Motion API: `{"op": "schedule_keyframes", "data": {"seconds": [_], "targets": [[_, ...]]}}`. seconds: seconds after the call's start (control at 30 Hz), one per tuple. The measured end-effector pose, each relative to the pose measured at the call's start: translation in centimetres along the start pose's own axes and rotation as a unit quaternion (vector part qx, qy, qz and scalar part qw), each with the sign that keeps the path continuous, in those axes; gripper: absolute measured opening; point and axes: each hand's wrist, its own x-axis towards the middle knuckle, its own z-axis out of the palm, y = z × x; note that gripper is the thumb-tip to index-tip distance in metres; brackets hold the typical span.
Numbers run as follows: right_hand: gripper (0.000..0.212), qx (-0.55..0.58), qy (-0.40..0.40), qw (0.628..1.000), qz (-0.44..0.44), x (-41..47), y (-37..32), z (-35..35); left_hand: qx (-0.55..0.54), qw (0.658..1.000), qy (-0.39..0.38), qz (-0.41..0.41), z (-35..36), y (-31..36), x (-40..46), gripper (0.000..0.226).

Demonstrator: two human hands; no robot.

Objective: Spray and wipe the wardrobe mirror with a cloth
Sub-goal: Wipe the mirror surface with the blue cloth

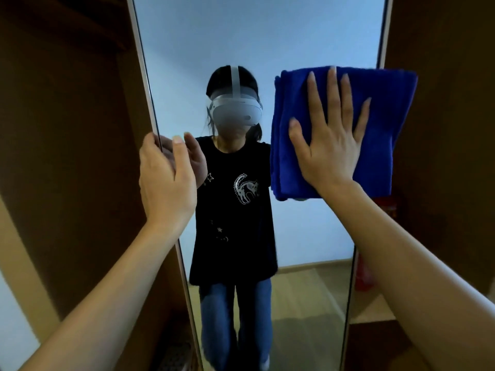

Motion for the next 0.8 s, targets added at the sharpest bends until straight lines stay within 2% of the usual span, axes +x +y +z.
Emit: {"op": "schedule_keyframes", "data": {"seconds": [0.1,0.2,0.3,0.37,0.53,0.63,0.8], "targets": [[0.064,-0.003,-0.009,1.0,0.001,2.8,-0.6,-0.9,0.008,1.0,-0.003,-0.014,-0.1,1.7,2.3,0.054],[0.064,0.001,-0.015,1.0,-0.002,1.6,-0.5,-0.6,0.056,0.998,-0.006,-0.009,-0.3,3.9,3.5,0.065],[0.065,0.005,-0.026,0.999,-0.019,0.2,-0.1,-0.2,0.067,0.995,-0.015,0.074,0.1,6.8,3.9,0.062],[0.065,0.0,-0.035,0.999,-0.03,0.8,0.4,-0.5,0.069,0.985,-0.055,0.148,1.0,8.5,4.1,0.059],[0.065,-0.008,-0.043,0.999,-0.029,7.7,1.7,-2.9,0.076,0.934,-0.156,0.312,4.3,13.2,4.9,0.053],[0.065,-0.022,-0.038,0.998,-0.04,12.8,2.1,-4.4,0.116,0.912,-0.193,0.342,6.6,15.5,5.9,0.058],[0.064,-0.019,-0.041,0.997,-0.069,14.1,2.3,-4.8,0.169,0.902,-0.184,0.352,8.9,16.5,7.1,0.064]]}}
